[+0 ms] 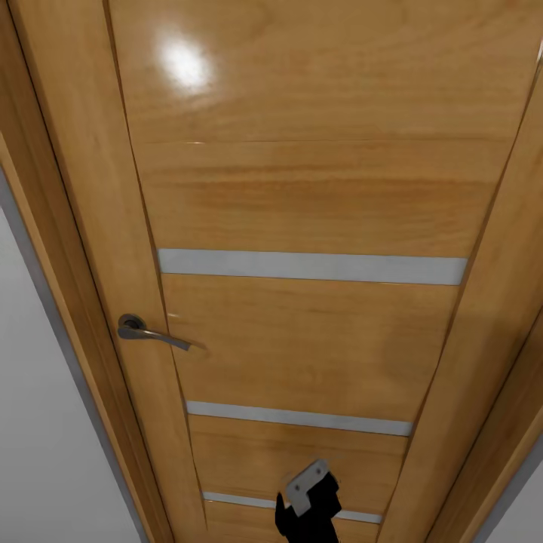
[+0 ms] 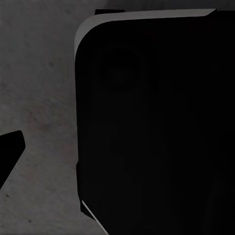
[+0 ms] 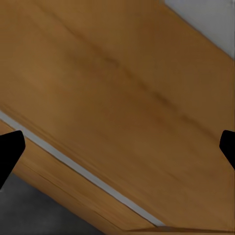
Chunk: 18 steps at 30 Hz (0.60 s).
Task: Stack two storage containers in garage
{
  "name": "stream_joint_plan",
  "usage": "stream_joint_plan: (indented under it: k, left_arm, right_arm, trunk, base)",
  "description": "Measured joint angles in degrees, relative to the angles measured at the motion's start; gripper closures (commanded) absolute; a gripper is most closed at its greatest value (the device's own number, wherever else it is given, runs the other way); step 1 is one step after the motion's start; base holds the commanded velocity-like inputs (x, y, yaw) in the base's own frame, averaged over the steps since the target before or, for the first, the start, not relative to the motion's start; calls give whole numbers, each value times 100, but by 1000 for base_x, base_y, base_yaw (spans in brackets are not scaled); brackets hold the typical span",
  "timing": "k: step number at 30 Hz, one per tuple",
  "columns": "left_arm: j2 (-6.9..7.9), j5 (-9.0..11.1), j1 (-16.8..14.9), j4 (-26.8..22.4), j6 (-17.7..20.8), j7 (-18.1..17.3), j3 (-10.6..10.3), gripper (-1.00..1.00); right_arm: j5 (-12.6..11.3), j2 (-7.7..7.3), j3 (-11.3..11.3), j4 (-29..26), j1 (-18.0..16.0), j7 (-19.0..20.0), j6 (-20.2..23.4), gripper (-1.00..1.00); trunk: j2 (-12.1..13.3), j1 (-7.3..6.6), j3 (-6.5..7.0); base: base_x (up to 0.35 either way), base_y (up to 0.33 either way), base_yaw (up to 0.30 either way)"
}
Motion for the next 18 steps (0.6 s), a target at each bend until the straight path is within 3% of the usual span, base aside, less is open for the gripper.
stream_joint_plan:
  k: [2, 3, 4, 8, 11, 18]
  left_arm:
    - [0, 0, 0, 0, -1, 0, 1, -100]
    - [0, -1, 0, 0, -2, 0, -1, -100]
    - [1, 0, 0, 0, 0, 0, -1, -100]
    - [0, 0, 0, 0, 0, 0, -2, -100]
    - [0, -2, 0, 1, -1, 0, -3, -100]
    - [0, -2, 0, 1, 1, 0, -2, -100]
  right_arm:
    - [107, 112, 7, -3, -4, -37, 76, -100]
    - [325, 256, 10, -5, -5, -72, 160, -100]
    - [805, 552, -5, -6, -6, -96, 283, -100]
    - [1350, 933, -43, -7, -19, -83, 379, -100]
    - [1467, 996, -72, -9, -90, -56, 480, -100]
    - [1515, 1000, -309, -9, -621, 117, 553, -100]
  trunk:
    - [0, 0, 0]
    - [0, 0, 0]
    - [0, 0, 0]
    - [0, 0, 0]
    - [0, 0, 1]
    - [0, 0, 1]
  base:
    - [0, 0, 0]
    - [0, 0, 0]
    - [0, 0, 0]
    - [0, 0, 0]
    - [0, 0, 0]
    - [0, 0, 0]
